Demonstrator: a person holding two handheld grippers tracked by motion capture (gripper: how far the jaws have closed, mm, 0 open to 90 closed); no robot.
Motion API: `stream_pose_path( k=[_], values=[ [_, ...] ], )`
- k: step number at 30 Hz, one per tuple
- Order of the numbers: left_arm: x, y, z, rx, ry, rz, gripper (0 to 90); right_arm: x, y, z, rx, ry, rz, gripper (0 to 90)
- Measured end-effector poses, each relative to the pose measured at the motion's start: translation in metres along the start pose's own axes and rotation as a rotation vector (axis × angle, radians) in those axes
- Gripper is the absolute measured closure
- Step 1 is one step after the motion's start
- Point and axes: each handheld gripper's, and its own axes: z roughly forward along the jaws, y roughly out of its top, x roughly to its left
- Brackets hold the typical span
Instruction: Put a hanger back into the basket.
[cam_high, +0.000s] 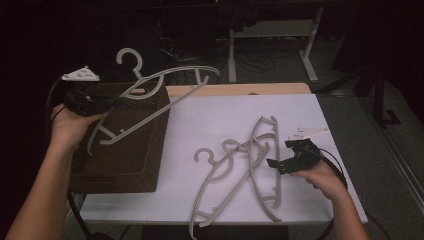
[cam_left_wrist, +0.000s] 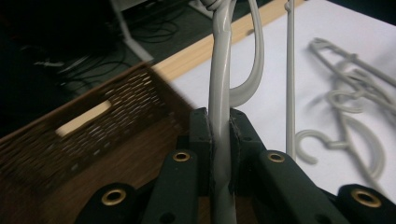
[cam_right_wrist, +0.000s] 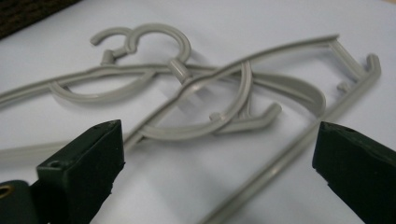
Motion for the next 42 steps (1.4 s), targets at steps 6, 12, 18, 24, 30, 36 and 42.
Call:
stream_pose_path(
  k=[6,12,18,24,30,36,42],
  values=[
    [0.025,-0.023,-0.022,0.010,0.077,-0.044,82.6,-0.001,-0.012,-0.001,0.008,-0.010,0.015,1.9],
    [0.047,-0.045,-0.036,0.041,0.144,-0.076,82.6,-0.002,-0.012,0.002,0.013,-0.015,0.017,1.9],
    [0.064,-0.063,-0.034,0.090,0.189,-0.102,82.6,-0.004,-0.012,0.004,0.018,-0.013,0.021,1.9],
    [0.076,-0.075,-0.026,0.131,0.214,-0.122,82.5,-0.006,-0.012,0.003,0.017,-0.016,0.024,1.9],
    [0.084,-0.085,-0.018,0.137,0.220,-0.160,82.6,-0.007,-0.013,0.001,0.015,-0.021,0.022,1.9],
    [0.088,-0.093,-0.012,0.160,0.224,-0.176,82.5,-0.007,-0.013,0.000,0.014,-0.021,0.024,1.9],
    [0.085,-0.104,0.008,0.187,0.202,-0.194,82.3,-0.007,-0.012,0.000,0.013,-0.021,0.019,1.9]
  ],
)
